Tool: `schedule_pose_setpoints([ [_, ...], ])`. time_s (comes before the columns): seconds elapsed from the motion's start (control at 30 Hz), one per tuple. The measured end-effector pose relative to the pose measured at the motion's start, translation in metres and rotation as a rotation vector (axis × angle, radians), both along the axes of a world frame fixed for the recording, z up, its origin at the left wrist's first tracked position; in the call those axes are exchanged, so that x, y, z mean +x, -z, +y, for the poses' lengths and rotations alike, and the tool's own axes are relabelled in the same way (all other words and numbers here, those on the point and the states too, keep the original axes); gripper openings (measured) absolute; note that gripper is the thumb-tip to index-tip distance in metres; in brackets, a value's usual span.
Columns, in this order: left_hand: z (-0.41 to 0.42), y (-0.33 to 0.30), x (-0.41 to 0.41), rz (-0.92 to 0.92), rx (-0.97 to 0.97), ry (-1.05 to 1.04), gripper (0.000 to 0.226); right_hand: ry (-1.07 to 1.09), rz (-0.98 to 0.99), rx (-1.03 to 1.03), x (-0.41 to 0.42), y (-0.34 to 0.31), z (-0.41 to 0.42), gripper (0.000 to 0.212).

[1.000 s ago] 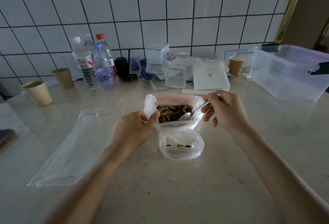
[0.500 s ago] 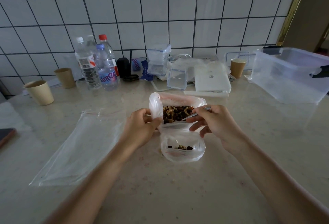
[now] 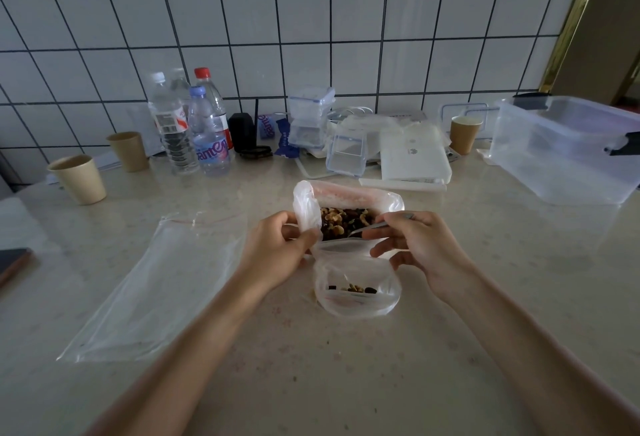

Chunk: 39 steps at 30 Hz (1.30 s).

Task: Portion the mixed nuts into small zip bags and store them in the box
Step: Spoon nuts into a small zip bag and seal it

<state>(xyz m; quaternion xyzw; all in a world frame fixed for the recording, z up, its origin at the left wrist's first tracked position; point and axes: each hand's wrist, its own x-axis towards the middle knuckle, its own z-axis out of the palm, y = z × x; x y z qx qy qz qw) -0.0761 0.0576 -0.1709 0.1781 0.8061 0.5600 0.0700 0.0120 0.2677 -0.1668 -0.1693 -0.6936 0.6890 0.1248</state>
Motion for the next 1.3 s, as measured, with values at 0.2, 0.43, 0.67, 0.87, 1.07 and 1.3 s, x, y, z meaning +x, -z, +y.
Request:
schedule_pose_setpoints([
  [0.2,-0.001,-0.003,-0.001,-0.031,0.034,0.008,0.020,0.047,0.021,-0.033,0.001,-0.004,0.005,0.026],
  [0.43,-0.009,-0.001,-0.010,0.177,-0.220,-0.042,0.037,0.140,0.089,-0.033,0.004,-0.015,0.008,0.023],
  [0.67,-0.018,-0.012,-0.010,0.238,-0.382,0.021,0.049,0.170,0.127,-0.030,0.008,-0.020,0.011,0.025],
  [0.87,-0.015,-0.021,0.005,0.229,-0.426,0.239,0.037,0.103,0.157,-0.047,0.013,-0.031,0.017,0.025],
  [1.07,-0.011,-0.018,0.009,0.194,-0.454,0.328,0.012,-0.119,0.088,0.036,0.025,-0.041,0.027,0.026],
  [1.3,-0.012,-0.024,0.007,0.040,-0.307,0.386,0.009,-0.279,0.166,0.256,0.030,-0.046,0.025,0.032],
])
